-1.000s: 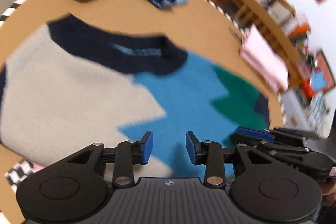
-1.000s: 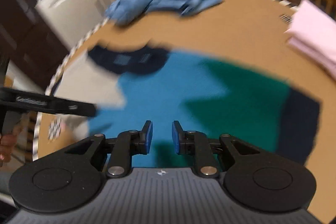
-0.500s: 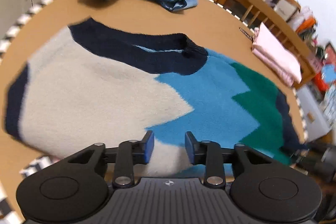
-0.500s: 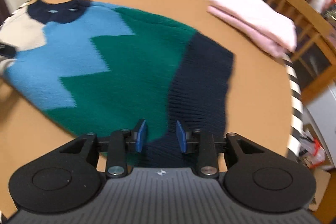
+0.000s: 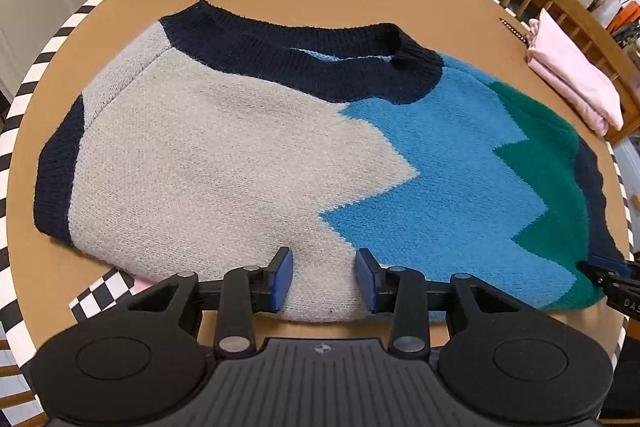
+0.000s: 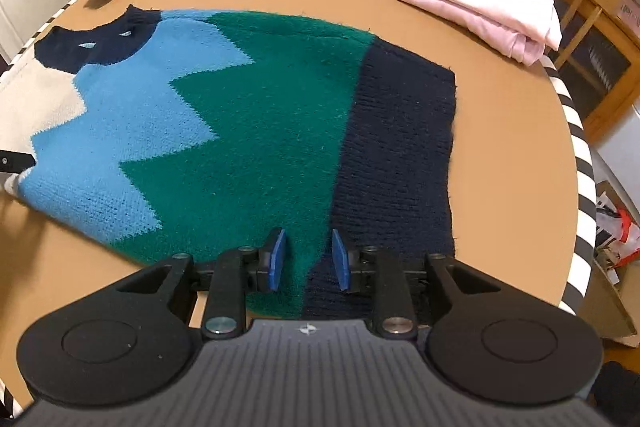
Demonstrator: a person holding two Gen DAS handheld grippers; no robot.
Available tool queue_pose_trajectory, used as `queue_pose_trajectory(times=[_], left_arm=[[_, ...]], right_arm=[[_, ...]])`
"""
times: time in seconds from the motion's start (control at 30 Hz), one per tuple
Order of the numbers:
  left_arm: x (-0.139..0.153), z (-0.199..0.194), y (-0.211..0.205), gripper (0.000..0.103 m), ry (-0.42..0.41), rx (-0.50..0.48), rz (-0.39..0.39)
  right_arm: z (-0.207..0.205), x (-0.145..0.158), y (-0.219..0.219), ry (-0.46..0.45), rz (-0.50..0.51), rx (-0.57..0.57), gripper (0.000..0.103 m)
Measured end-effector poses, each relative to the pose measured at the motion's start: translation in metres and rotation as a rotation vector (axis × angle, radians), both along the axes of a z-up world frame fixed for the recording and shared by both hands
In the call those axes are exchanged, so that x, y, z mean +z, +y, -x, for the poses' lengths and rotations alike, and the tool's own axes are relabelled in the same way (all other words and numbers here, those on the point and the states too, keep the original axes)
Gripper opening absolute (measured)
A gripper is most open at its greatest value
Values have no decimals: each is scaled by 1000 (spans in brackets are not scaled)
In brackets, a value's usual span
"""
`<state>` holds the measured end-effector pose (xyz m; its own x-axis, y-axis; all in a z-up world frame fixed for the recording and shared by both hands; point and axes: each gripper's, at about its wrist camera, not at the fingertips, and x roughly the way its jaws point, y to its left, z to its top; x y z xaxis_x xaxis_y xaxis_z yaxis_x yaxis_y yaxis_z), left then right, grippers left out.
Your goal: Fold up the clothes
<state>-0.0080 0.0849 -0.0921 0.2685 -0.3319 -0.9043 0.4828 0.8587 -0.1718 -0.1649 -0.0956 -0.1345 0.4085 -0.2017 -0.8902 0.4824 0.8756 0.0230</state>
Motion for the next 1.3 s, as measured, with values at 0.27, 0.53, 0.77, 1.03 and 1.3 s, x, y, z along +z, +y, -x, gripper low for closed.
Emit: queue_pose_trajectory(times=[0.27, 0.53, 0.77, 1.03, 1.3], left_arm=[[0, -3, -8, 40, -48, -74, -43], [0, -9, -16, 42, -96, -162, -92], [-2, -39, -30, 45, -149, -246, -131], [-6, -71, -60, 65, -197, -229, -226], [1, -77, -52, 61, -169, -161, -192]], right_arm=[[2, -1, 6, 2, 3, -42, 28], [15, 0, 24, 13, -47, -89, 30], [28, 3, 84, 26, -90, -63, 31], [14, 6, 124, 40, -184, 56, 35], [14, 15, 107, 12, -213, 70, 33]])
